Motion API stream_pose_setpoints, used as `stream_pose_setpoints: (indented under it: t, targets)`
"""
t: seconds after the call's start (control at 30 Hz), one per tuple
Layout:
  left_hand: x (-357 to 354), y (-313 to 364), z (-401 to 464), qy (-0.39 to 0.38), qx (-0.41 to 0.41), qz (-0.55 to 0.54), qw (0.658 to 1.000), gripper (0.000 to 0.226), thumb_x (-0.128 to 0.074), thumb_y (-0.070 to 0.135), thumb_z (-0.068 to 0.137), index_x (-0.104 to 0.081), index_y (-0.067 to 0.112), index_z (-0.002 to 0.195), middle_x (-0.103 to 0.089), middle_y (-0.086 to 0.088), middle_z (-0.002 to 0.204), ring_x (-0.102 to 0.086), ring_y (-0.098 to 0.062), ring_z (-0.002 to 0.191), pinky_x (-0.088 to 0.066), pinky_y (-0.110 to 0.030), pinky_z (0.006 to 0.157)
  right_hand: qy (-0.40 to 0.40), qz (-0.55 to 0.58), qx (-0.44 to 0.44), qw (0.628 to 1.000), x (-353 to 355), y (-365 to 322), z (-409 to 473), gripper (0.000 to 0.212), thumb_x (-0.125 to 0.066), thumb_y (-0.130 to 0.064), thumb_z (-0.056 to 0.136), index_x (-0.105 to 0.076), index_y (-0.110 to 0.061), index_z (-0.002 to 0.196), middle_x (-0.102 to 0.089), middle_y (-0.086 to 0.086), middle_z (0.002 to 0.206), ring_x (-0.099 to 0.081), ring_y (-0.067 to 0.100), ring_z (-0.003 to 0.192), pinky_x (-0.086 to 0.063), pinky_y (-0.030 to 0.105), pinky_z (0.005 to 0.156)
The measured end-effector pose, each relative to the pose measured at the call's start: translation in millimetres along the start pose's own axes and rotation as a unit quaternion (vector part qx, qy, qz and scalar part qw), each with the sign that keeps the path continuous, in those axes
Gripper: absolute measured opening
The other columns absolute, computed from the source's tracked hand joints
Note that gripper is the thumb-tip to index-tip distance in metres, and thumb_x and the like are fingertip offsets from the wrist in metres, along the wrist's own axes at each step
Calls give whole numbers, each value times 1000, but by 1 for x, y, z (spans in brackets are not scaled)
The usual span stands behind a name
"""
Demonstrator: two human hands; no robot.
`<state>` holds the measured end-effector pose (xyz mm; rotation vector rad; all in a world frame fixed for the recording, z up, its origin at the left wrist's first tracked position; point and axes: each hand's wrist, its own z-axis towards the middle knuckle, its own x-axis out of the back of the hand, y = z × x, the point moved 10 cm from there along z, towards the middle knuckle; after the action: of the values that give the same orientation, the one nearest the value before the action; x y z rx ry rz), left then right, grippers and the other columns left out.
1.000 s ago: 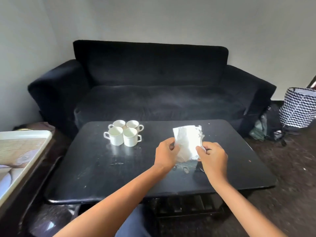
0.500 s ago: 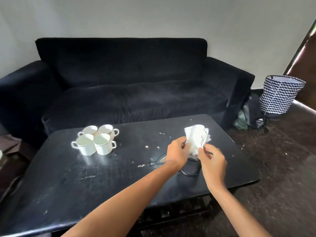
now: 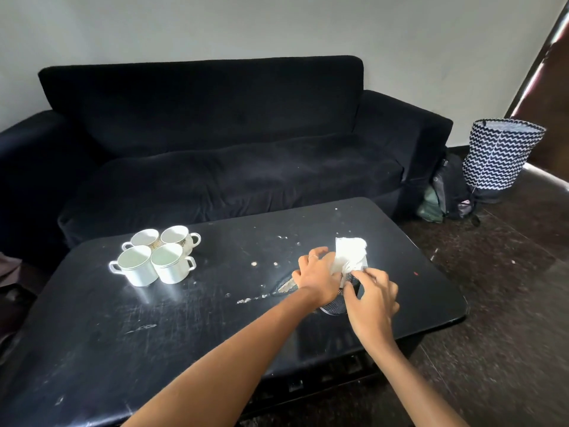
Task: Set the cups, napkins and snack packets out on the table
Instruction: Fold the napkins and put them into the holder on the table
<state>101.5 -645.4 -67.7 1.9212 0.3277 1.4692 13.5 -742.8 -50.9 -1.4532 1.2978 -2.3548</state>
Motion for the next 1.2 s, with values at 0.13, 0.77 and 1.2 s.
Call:
stream_pose_setpoints:
  t: [0.13, 0.77, 1.2]
  targets:
    - [-6, -9, -3, -17, 30, -71, 997, 45, -50, 27, 91, -39, 33, 135, -26, 7, 147, -24, -22, 131, -22, -40, 106, 5, -2, -6, 1000, 2, 8, -4, 14, -60, -21, 87, -72, -18, 93, -51, 0, 121, -39, 25, 116, -33, 42, 92]
    - [-16, -28, -19, 11, 30, -256, 966, 77, -60, 17, 88, -16, 17, 152, -24, 1, 156, -24, -13, 143, -20, -23, 114, 6, 175, -35, 984, 11, 2, 26, 23, -60, -11, 87, -61, -7, 109, -66, 7, 106, -60, 25, 99, -42, 29, 83]
    - [-48, -58, -36, 6, 82, -294, 952, 72, -57, 31, 92, -17, 26, 152, -28, 9, 155, -24, -13, 144, 1, -41, 120, 31, 223, -67, 972, 0, 27, 30, 15, -53, -2, 86, -65, -6, 94, -60, 10, 100, -59, 29, 95, -47, 43, 90]
